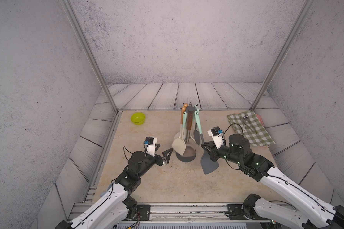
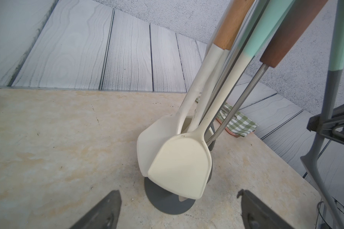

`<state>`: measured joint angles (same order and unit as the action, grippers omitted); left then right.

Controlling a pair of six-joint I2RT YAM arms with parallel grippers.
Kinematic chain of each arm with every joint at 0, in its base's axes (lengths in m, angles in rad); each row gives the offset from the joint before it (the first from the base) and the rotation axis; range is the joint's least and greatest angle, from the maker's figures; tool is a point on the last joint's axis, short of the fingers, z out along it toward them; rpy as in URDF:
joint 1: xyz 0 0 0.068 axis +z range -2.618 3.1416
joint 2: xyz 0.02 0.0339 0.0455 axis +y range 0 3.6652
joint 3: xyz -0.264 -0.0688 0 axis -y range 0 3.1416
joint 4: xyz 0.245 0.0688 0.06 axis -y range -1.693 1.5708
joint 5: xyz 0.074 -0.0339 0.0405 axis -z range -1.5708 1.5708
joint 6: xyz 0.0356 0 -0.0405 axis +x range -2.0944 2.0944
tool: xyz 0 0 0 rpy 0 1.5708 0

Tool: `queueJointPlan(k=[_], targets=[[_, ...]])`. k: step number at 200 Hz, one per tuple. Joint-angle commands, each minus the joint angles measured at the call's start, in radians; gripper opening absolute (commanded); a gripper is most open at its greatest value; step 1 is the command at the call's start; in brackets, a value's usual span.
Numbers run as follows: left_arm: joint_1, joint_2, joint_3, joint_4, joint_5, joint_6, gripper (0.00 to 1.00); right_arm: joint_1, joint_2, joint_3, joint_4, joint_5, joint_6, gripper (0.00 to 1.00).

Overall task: Take the spatula off the kitchen utensil rack
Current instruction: Take off the spatula from the rack.

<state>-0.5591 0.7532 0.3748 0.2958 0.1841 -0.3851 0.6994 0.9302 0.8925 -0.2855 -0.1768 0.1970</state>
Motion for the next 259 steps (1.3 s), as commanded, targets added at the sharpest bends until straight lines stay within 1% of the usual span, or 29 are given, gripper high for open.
queueJointPlan(k=[1,37,60,88,105,127,158,173,189,211,234,246,259], targets=[[-0.009,-0.005,0.0,0.024,0.002,0.004,0.96,-0.001,-0.053,0.085,0.052,0.013,0.036,0.0],[-0.011,-0.012,-0.007,0.023,-0.007,0.002,0.96,-0.001,-0.078,0.099,0.051,0.011,0.045,0.0],[-0.012,-0.022,-0.009,0.019,-0.015,0.004,0.96,0.0,-0.087,0.129,0.015,0.032,0.054,0.0],[-0.012,-0.023,-0.01,0.02,-0.017,0.003,0.96,-0.001,-0.119,0.149,-0.007,0.025,0.055,0.0],[-0.012,-0.021,-0.004,0.019,-0.006,0.001,0.96,0.0,-0.141,0.149,-0.014,0.034,0.058,0.0],[-0.015,-0.042,0.029,-0.017,0.039,-0.008,0.96,-0.001,-0.152,0.135,-0.012,0.041,0.058,0.0],[-0.034,-0.122,0.101,-0.086,0.073,-0.122,0.99,-0.001,-0.143,0.095,-0.007,0.052,0.05,0.0],[-0.053,-0.14,0.191,-0.177,0.08,-0.172,0.99,0.0,-0.138,0.072,-0.002,0.047,0.047,0.0],[-0.083,-0.123,0.292,-0.245,0.11,-0.231,0.99,-0.001,-0.139,0.051,0.007,0.04,0.048,0.0],[-0.155,-0.064,0.39,-0.267,0.113,-0.301,0.99,-0.001,-0.145,0.028,0.019,0.036,0.051,0.0],[-0.26,0.044,0.503,-0.315,0.072,-0.311,1.0,-0.001,-0.151,0.017,0.025,0.039,0.054,0.0],[-0.326,0.098,0.556,-0.342,0.017,-0.298,0.98,0.0,-0.15,0.018,0.024,0.033,0.053,0.0],[-0.377,0.155,0.612,-0.365,-0.037,-0.285,0.95,0.0,-0.149,0.022,0.019,0.028,0.053,0.0]])
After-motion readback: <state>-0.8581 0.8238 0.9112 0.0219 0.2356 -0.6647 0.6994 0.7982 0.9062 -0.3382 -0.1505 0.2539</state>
